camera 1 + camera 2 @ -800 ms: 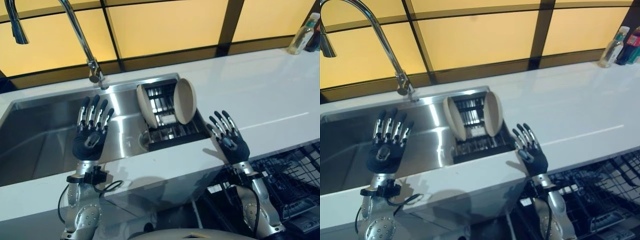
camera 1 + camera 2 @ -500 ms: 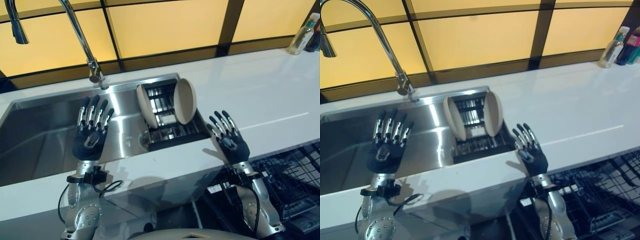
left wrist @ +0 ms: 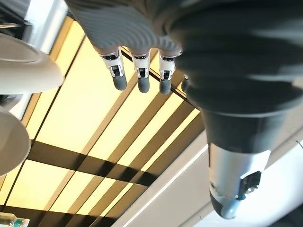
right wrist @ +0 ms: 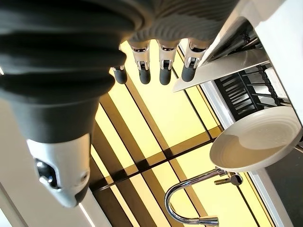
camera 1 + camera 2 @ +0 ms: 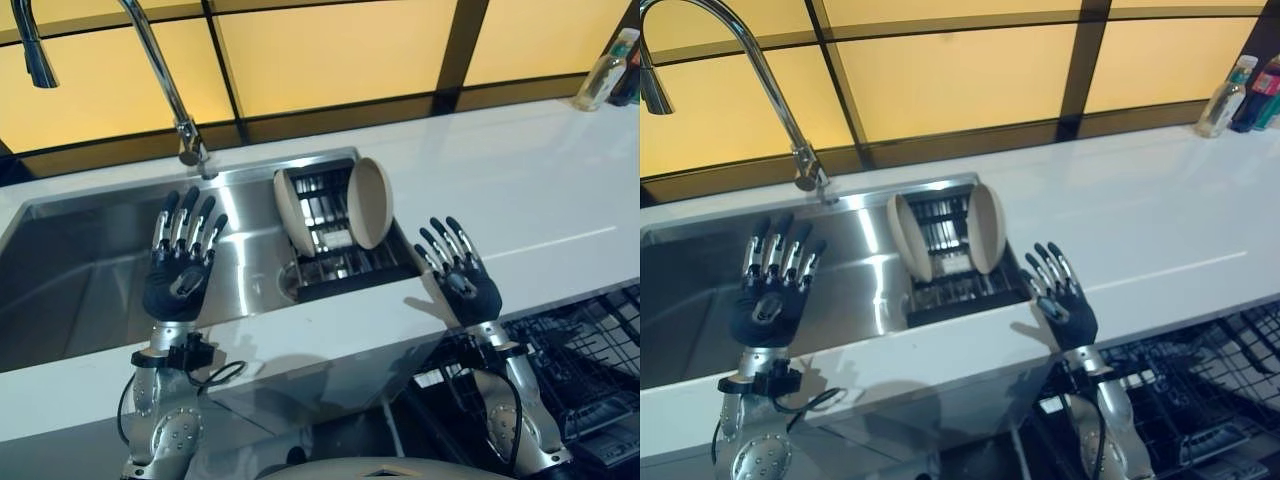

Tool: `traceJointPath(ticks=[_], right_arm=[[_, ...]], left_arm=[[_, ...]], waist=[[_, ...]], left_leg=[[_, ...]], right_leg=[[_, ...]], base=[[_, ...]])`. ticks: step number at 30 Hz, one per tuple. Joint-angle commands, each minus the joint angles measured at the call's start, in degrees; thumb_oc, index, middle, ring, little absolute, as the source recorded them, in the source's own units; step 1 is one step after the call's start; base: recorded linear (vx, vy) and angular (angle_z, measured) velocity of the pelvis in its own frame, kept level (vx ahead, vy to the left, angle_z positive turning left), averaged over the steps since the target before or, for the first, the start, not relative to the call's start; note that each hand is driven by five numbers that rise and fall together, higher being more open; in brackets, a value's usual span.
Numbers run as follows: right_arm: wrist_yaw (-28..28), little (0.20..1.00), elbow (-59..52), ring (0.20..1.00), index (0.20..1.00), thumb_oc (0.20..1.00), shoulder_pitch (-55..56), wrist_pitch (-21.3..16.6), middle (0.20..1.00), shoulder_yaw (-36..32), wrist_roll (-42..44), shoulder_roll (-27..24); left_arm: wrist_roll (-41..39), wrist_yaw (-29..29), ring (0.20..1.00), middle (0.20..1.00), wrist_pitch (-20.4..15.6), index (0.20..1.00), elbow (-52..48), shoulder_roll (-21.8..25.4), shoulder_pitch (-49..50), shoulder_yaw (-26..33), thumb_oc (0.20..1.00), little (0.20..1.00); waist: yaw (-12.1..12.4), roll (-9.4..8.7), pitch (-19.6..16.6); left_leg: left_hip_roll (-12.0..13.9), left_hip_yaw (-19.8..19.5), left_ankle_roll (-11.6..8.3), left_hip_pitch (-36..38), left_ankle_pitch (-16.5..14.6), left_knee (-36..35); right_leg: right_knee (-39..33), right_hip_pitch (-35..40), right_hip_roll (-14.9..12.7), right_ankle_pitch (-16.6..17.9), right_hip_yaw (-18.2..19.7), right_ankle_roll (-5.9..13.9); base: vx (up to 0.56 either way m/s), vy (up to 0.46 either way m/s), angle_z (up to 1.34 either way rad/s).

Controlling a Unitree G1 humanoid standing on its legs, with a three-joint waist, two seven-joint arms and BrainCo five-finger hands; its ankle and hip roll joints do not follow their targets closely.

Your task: Pick up plates and place into dishwasher.

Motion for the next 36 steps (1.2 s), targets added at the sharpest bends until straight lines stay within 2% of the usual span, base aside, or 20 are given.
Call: traceJointPath(ticks=[1,5,8,12,17,22,24,26,28,31,36], right_arm=[[0.2,1.000,-4.7,1.000,1.000,1.000,-2.6,-1.0,1.000,-0.4,0.9,1.0],[0.3,1.000,-4.5,1.000,1.000,1.000,-3.0,-0.1,1.000,-0.2,1.1,0.8],[0.4,1.000,-4.4,1.000,1.000,1.000,-3.7,1.1,1.000,-0.1,1.0,0.8],[0.7,1.000,-4.1,1.000,1.000,1.000,-4.6,2.5,1.000,0.2,0.7,0.9],[0.8,1.000,-2.8,1.000,1.000,1.000,-6.1,3.6,1.000,0.9,0.7,0.4],[0.2,1.000,-2.4,1.000,1.000,1.000,-7.1,4.6,1.000,1.0,1.2,-0.8],[0.4,1.000,-2.0,1.000,1.000,1.000,-7.5,4.9,1.000,1.0,1.6,-1.8],[0.5,1.000,-1.8,1.000,1.000,1.000,-7.6,5.0,1.000,0.8,1.9,-2.2],[0.6,1.000,-1.4,1.000,1.000,1.000,-8.0,4.9,1.000,1.0,2.2,-3.0],[0.4,1.000,-0.9,1.000,1.000,1.000,-8.4,4.5,1.000,1.5,2.7,-3.7],[-0.2,1.000,-0.1,1.000,1.000,1.000,-9.2,3.9,1.000,2.5,3.8,-5.1]], left_arm=[[10.8,5.1,1.000,1.000,-4.2,1.000,-2.4,4.6,-4.4,4.2,1.000,1.000],[23.6,11.7,1.000,1.000,-4.4,1.000,-1.1,8.0,-8.3,5.9,1.000,1.000],[29.9,14.3,1.000,1.000,-3.8,1.000,0.7,12.2,-11.4,7.5,1.000,1.000],[37.8,15.6,1.000,1.000,-2.5,1.000,3.1,17.2,-15.4,7.9,1.000,1.000],[46.6,14.5,1.000,1.000,1.6,1.000,7.8,26.8,-22.5,5.4,1.000,1.000],[53.4,12.9,1.000,1.000,4.4,1.000,14.2,38.6,-30.9,2.3,1.000,1.000],[55.9,11.7,1.000,1.000,5.2,1.000,17.9,44.8,-35.5,-0.3,1.000,1.000],[58.2,10.3,1.000,1.000,6.0,1.000,19.7,47.9,-38.4,-2.5,1.000,1.000],[59.0,6.3,1.000,1.000,7.7,1.000,21.1,51.5,-42.2,-6.4,1.000,1.000],[62.4,0.2,1.000,1.000,9.4,1.000,21.7,54.4,-47.5,-12.0,1.000,1.000],[66.3,-4.1,1.000,1.000,9.9,1.000,22.7,58.1,-57.7,-23.8,1.000,1.000]], waist=[[-1.1,-2.51,-2.0],[-2.3,-1.99,-2.6],[-3.1,-1.51,-3.0],[-4.0,-0.91,-3.4],[-5.3,0.21,-3.9],[-6.3,1.37,-4.1],[-6.9,2.05,-4.3],[-7.0,2.30,-4.3],[-7.3,2.71,-4.3],[-7.4,3.03,-4.3],[-7.6,3.39,-4.1]], left_leg=[[-1.1,-0.3,2.10,-0.4,-3.8,0.0],[-1.0,0.4,1.98,-0.1,-3.6,0.0],[-0.9,0.9,1.92,0.1,-3.5,0.0],[-0.8,1.6,1.89,0.3,-3.3,0.0],[-0.8,2.5,1.99,0.5,-3.0,0.1],[-0.8,3.3,2.04,0.7,-3.0,0.1],[-0.8,3.7,2.04,0.8,-3.1,0.2],[-0.8,3.8,2.02,0.8,-3.2,0.2],[-0.9,3.9,1.97,0.8,-3.2,0.2],[-1.0,3.9,1.96,0.8,-3.3,0.3],[-1.0,3.9,1.96,0.9,-3.6,0.5]], right_leg=[[-0.5,-3.2,-1.9,2.6,2.4,3.83],[-0.3,-3.3,-1.7,2.5,3.1,3.94],[-0.2,-3.4,-1.8,2.5,3.5,4.07],[-0.1,-3.5,-1.8,2.6,4.0,4.23],[0.2,-3.7,-1.9,2.7,4.5,4.67],[0.5,-3.7,-2.1,2.6,4.7,4.98],[0.6,-3.7,-2.2,2.6,4.8,5.21],[0.6,-3.7,-2.2,2.6,4.8,5.33],[0.6,-3.7,-2.3,2.6,4.8,5.51],[0.8,-3.7,-2.4,2.5,4.7,5.71],[1.3,-3.7,-2.5,2.3,4.4,6.03]], base=[[0.00,0.000,0.00],[0.02,0.014,-0.03],[0.01,0.016,-0.04],[0.02,0.025,-0.08],[0.03,0.027,-0.09],[0.04,0.028,-0.08],[0.02,0.016,-0.03],[0.00,0.000,0.00],[0.00,0.000,0.00],[0.00,0.000,0.00],[0.01,0.001,0.00]])
